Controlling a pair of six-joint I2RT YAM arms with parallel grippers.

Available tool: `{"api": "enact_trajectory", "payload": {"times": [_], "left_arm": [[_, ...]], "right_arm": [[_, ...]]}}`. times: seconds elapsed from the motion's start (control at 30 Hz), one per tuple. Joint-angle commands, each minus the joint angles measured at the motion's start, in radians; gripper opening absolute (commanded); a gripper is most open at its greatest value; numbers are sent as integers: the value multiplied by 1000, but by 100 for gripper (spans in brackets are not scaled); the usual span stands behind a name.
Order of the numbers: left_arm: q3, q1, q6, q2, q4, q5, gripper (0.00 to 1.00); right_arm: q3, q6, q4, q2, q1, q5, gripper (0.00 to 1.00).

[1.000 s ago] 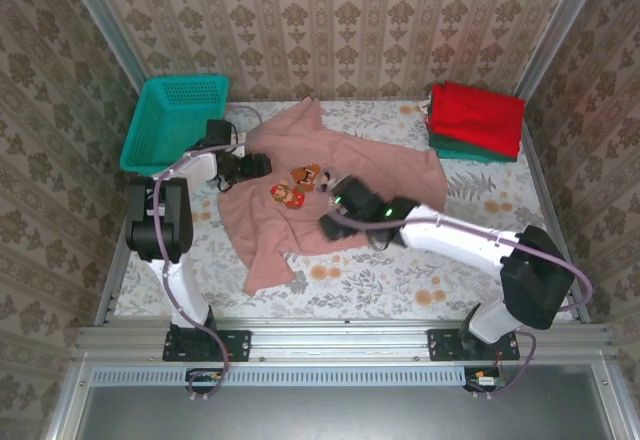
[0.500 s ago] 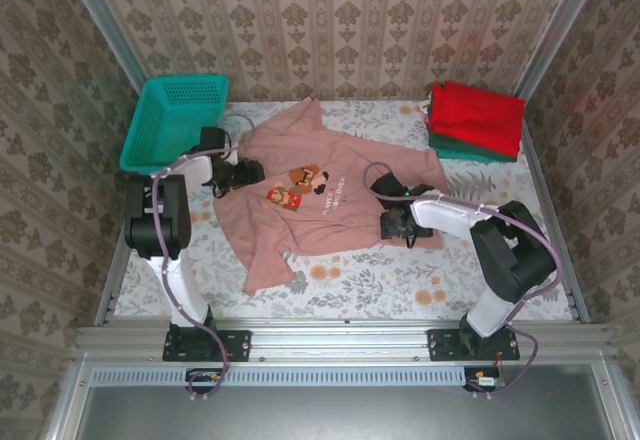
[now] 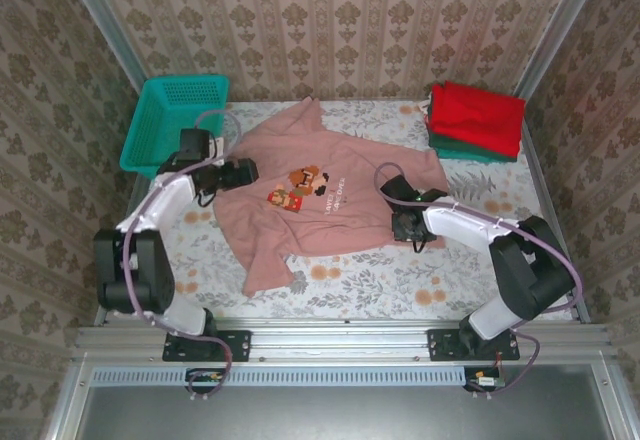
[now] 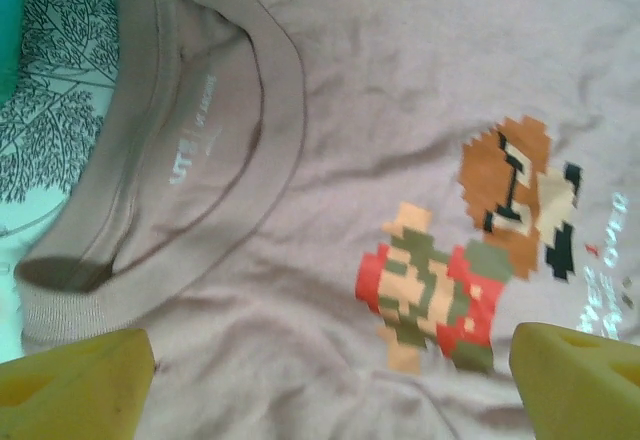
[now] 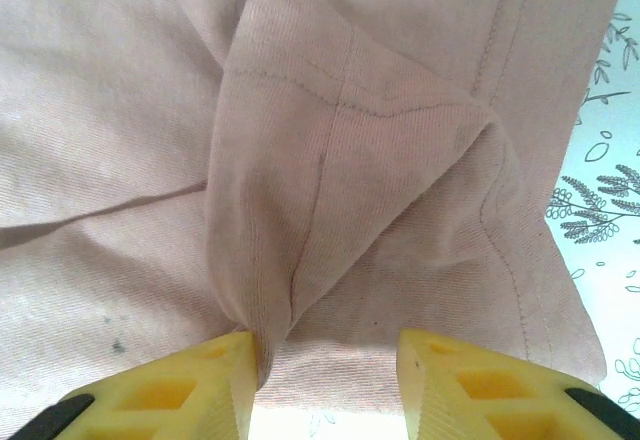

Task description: Fold and stack the t-shirts

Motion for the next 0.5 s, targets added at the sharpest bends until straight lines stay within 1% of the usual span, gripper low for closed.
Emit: {"api": "enact_trajectory", "payload": {"times": [0.0,0.07,0.13,0.27,0.3,0.33,0.37,0.4,0.47], "left_arm": [[-141,-36,-37,-109,17,-9,100],[-234,-52,-73,-172,45,-18,100],[-329,-66,-102,-221,119,-10,100],[-391,-72,-100,-223,131,-30,100],[-396,-69,-95,-215,130,-32,100],[-395,-65,-94,-205,122,-34,100],[-393,-61,-94,-197,115,-34,99],[-389,-55,-91,-191,112,-28,96],[-387,-41,-87,-183,108,-26,93]], "right_arm": [[7,31,45,-50,-6,-13,46],[6,37,65,-28,-21,-5,47],[22,41,95,29,-46,-25,46],[57,42,95,124,-55,-33,43],[67,46,87,133,-55,-34,38],[76,48,76,135,-54,-33,30],[83,54,48,126,-50,-30,24],[85,60,24,101,-38,-14,19],[80,73,-23,32,-8,15,12]]}}
